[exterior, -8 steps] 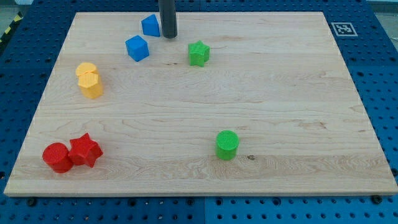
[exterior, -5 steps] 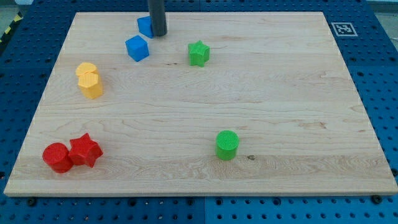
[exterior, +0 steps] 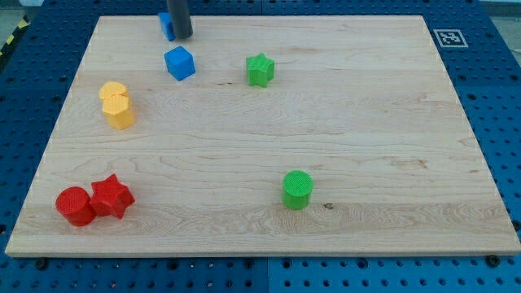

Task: Move the blue blocks to the top left of the board

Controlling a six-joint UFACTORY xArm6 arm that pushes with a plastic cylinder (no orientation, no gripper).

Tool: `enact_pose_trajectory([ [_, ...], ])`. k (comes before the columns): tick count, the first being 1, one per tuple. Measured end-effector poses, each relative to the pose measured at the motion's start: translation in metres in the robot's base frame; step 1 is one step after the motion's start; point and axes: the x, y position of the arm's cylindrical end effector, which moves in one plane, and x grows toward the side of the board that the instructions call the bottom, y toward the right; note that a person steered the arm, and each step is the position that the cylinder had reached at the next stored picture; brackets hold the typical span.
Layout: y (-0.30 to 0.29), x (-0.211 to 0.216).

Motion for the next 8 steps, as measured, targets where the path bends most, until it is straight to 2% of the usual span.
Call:
enact_pose_trajectory([
  [5, -0.026, -0.014],
  [6, -0.018, -0.014],
  [7, 0.016, -0.012],
  [8, 0.048, 0.011],
])
